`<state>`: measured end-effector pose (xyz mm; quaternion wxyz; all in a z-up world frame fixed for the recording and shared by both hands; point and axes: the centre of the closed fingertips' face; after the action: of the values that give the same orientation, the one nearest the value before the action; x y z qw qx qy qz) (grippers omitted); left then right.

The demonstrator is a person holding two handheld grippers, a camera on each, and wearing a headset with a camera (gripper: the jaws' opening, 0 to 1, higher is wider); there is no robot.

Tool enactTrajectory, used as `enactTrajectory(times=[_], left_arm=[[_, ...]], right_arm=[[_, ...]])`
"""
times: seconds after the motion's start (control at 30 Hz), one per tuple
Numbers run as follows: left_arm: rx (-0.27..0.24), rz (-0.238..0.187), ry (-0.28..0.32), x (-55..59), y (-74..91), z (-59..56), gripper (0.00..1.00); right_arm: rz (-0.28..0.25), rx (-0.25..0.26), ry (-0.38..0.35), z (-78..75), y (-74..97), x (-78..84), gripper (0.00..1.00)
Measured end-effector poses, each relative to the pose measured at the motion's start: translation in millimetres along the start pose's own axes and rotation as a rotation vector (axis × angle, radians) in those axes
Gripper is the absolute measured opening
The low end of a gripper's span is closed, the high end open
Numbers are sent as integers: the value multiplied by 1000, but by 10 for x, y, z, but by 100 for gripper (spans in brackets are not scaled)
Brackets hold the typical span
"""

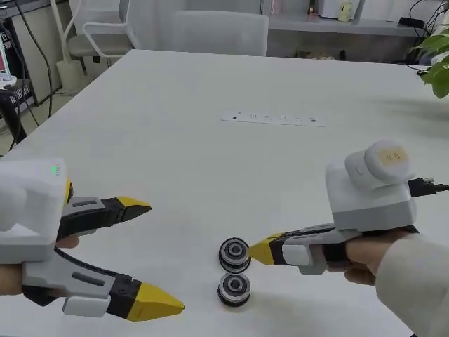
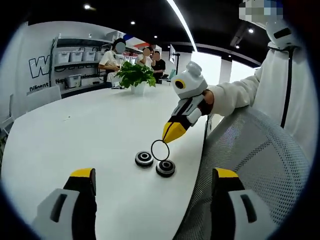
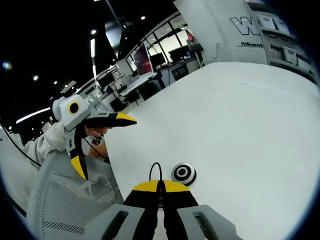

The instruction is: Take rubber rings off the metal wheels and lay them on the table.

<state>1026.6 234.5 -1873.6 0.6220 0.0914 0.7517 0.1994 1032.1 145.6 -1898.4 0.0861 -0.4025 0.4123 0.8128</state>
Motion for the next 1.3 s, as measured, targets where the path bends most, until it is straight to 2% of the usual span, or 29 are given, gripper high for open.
enactTrajectory(times=[0.17,0.3,0.47,0.83,0.97,1.1,1.3], left_arm=[[7,-5,33,71,4,3,98],[15,24,39,134,-16,-12,98],[19,41,52,199,-18,-11,98],[35,60,57,240,-38,-51,99],[38,66,59,250,-40,-59,99],[45,74,57,263,-45,-76,99],[44,79,58,273,-42,-78,99]], right_arm=[[-9,-2,-7,5,3,-24,0],[-22,-6,-15,15,15,-55,0],[-41,-11,-29,24,30,-99,0],[-87,-47,-53,104,33,-200,0],[-109,-65,-40,159,20,-243,0],[-153,-87,-26,245,-2,-306,0],[-162,-108,1,343,-90,-286,0]])
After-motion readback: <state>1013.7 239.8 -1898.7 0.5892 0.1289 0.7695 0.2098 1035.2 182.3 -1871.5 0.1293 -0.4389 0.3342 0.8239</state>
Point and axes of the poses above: the centre of the closed fingertips' face, and the gripper's own axes: y roughly backward along the fingers, z roughly to its left, x roughly out of its underside, and after that the axes turned 8 degrees about x, right-handed
